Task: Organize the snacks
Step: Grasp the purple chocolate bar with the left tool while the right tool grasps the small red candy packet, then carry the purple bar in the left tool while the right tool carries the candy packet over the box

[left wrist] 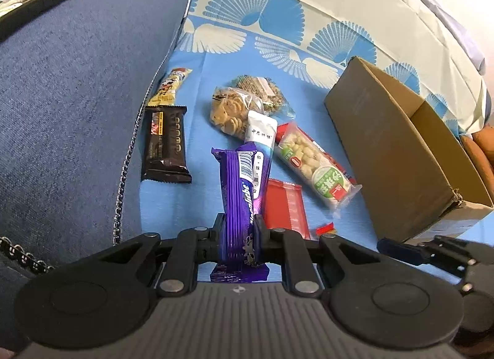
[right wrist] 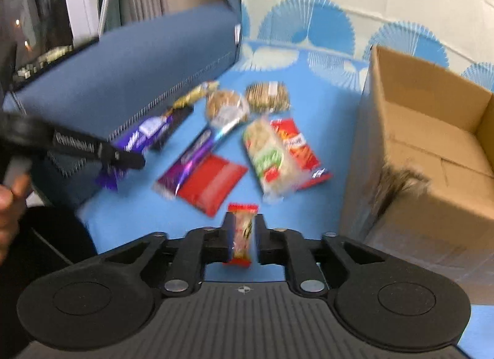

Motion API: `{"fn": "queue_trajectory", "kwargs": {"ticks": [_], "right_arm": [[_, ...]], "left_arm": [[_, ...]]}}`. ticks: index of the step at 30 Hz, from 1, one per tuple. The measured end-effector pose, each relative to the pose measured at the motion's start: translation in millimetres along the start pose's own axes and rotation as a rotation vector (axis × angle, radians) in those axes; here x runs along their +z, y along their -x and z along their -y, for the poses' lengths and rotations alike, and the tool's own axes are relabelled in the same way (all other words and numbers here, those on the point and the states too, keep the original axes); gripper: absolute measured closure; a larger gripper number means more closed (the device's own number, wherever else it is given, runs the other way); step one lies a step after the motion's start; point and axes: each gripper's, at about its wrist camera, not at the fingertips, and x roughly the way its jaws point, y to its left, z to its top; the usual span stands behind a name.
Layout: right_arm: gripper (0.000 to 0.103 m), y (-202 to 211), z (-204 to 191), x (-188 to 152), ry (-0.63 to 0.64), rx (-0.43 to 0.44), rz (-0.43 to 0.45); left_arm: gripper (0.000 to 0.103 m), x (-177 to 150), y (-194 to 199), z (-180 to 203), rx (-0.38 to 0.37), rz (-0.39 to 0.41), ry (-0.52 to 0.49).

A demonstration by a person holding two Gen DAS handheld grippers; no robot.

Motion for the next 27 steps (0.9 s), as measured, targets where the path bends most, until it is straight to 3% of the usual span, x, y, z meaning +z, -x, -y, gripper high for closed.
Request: {"fn": "queue_trajectory", "kwargs": {"ticks": [2,5,10,11,14,19,27], "right_arm": [[0.061,-7.6,-2.0,-7.7,0.018,0.003,-0.008],[0.061,-26.8,1.6,-17.4,-0.002,0.015,-0.058],[0.061,-43.7,-3.9,-11.0,-0.004,0.059,-0.041],[0.063,-47.5,-6.0,-13.2,0.011,0.056,-0.055],[0.082,-48.3,-14.7,-13.8,0.099,0.024,-0.038],[0.085,-43.2,-9.9,-13.4,0.108,0.028,-0.031],[0.085,-22.5,0.2,-7.2,0.075,0.038,0.041]], "left_arm": [[0.085,-0.3,-2.4,-1.0,-0.005,-0.012,0.005],[0.085,0.1,-4.6,-2.6,-0.016,-0.020,0.007],[0.085,2.3,-15.2,-1.2,-0.038,-0.052,0.003],[0.085,2.6,-18.9,0.6,-0.042,-0.067,-0.006],[0.085,2.8,-32.5,6.8,-0.045,-0.134,-0.039],[0.085,1.2,-47.8,12.8,-0.031,-0.210,-0.077],[0.087,-1.7,-40.1,17.7,0.001,-0.159,-0.108]]}}
